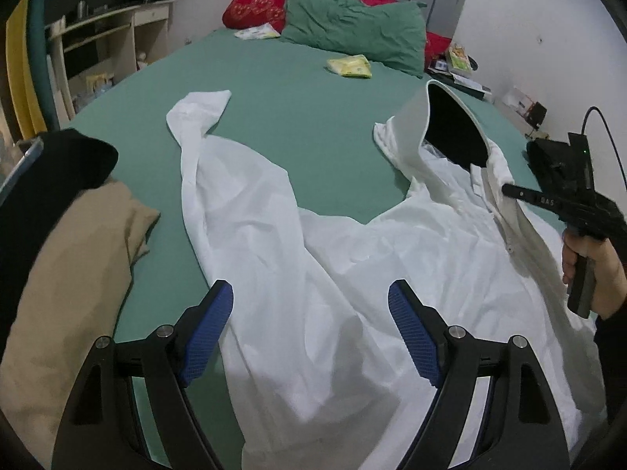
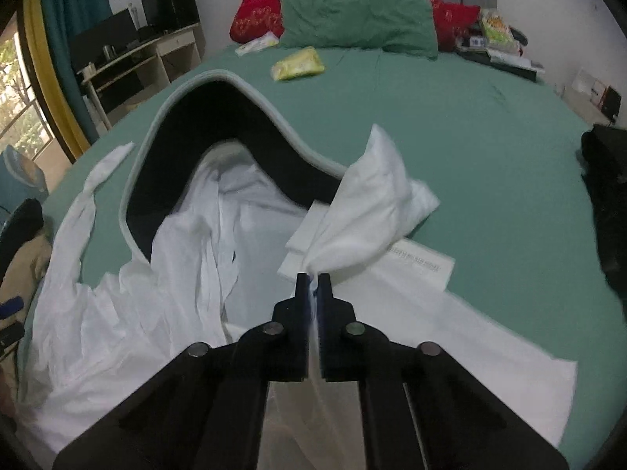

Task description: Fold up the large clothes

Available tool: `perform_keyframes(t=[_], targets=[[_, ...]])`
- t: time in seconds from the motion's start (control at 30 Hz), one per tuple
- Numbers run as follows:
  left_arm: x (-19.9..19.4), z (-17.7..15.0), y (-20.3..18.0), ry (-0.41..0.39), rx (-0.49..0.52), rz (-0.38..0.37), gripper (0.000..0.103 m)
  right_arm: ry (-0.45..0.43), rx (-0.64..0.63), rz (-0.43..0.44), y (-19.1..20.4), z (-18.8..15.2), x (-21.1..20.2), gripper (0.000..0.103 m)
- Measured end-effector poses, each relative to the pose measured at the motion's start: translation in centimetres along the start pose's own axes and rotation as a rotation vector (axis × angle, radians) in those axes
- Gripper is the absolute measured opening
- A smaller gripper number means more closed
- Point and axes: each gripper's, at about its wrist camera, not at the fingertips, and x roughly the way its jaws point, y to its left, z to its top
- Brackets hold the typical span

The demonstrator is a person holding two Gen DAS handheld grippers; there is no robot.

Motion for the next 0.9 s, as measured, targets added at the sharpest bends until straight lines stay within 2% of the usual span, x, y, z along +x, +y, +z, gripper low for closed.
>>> perform_keyframes(t=[0.1,0.17,0.23,0.3,0.33,0.4,0.47,0.5,0.53,0.57,0.6,0.63,0.7,0.8,0.9], targets=[[-1.3,0.2,-0.5,-0.049,0.024,0.012,0.084,-0.064,-0.076,-0.005,1.5,0.3,-3.8,0.003],[-2.3,0.4,-1.0,-0.085,0.051,0.029,0.084,-0.097,-0.116,0.033,3.1,0.4,-6.4,0.003],[-3.4,0.5,-1.3,-0.113,0.058,0.032,0.084,-0.113,-0.159,0.112,4.9,0.2,-8.3,0.003],[-4.3,0.3,-1.2,-0.124,0.049,0.022,0.084,-0.09,-0.206,0.196,7.1,-0.3,-9.0,0.004],[-4.4,0.3,-1.1,-0.122,0.048,0.021,0.084,-0.059,-0.243,0.253,8.9,-1.1,-8.9,0.004],[-4.7,-0.1,-0.8,-0.112,0.04,0.025,0.084,0.004,-0.297,0.301,11.2,-2.5,-8.0,0.005],[-5.1,-0.4,-0.3,-0.109,0.028,0.023,0.084,0.178,-0.377,0.329,14.6,-5.3,-5.7,0.011],[-5.3,-0.5,0.0,-0.11,0.026,0.027,0.084,0.221,-0.394,0.329,15.5,-6.6,-5.1,0.022],[-5.3,-0.6,0.2,-0.108,0.024,0.035,0.084,0.234,-0.398,0.331,15.9,-7.4,-4.9,0.037],[-5.4,-0.7,0.5,-0.105,0.021,0.04,0.084,0.239,-0.387,0.35,16.2,-8.1,-5.0,0.046],[-5.5,-0.7,0.8,-0.106,0.017,0.039,0.084,0.24,-0.366,0.368,16.0,-8.4,-5.2,0.062],[-5.6,-0.7,1.1,-0.107,0.013,0.041,0.084,0.233,-0.338,0.38,15.8,-8.7,-5.6,0.069],[-5.4,-0.6,1.7,-0.094,0.004,0.045,0.084,0.214,-0.28,0.381,14.6,-8.3,-6.3,0.07],[-5.1,-0.4,2.4,-0.081,-0.016,0.026,0.084,0.135,-0.124,0.345,11.0,-7.2,-7.9,0.07],[-4.6,-0.2,2.7,-0.056,-0.038,-0.007,0.084,0.108,0.063,0.208,6.3,-5.7,-6.9,0.07]])
